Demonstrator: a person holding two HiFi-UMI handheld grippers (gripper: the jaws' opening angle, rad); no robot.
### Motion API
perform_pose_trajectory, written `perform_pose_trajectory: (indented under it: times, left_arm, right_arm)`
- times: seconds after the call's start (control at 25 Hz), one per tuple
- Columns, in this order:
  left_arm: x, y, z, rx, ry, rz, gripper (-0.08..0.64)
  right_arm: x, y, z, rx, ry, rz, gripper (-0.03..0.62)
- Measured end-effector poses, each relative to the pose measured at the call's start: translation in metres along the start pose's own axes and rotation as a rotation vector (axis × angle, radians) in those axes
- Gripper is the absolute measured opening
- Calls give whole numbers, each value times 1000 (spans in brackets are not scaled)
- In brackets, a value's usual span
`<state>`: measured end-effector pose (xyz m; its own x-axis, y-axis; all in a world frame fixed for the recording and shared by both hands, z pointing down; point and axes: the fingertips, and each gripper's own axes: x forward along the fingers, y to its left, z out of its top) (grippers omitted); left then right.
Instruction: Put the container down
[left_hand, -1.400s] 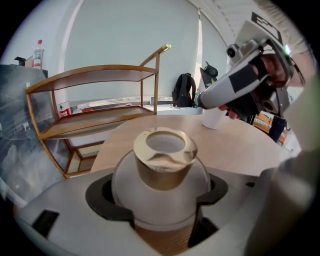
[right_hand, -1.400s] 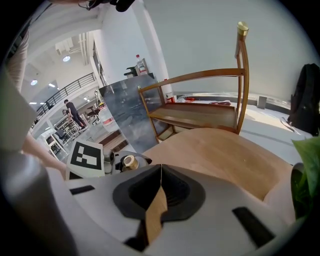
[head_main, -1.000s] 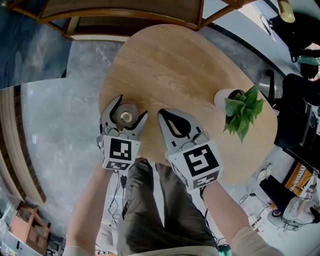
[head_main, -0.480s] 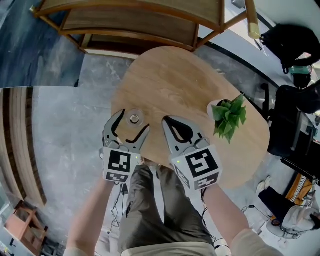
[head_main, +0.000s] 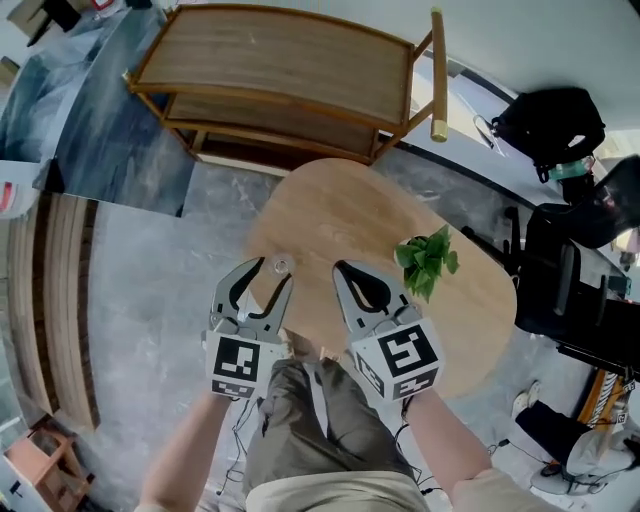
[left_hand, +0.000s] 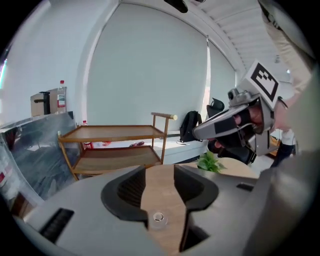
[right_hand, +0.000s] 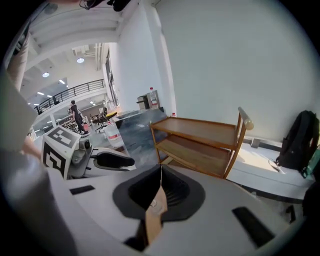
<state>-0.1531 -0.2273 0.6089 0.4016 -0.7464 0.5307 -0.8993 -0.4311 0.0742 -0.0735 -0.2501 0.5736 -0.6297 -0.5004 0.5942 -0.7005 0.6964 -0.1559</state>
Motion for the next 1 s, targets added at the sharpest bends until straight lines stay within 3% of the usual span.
perform_pose_trajectory:
  times: [0.12, 0.6, 1.0]
  left_arm:
    - [-19, -2, 38, 6, -20, 12, 136]
    - [-120, -31, 167, 51, -132, 17, 69]
    - [-200, -65, 246, 73, -242, 30, 35]
  right_arm:
    - [-26, -3, 32, -5, -33, -10, -3]
    - [-139, 25, 148, -100, -202, -16, -3]
    - [-231, 63, 216, -187, -327, 3, -3]
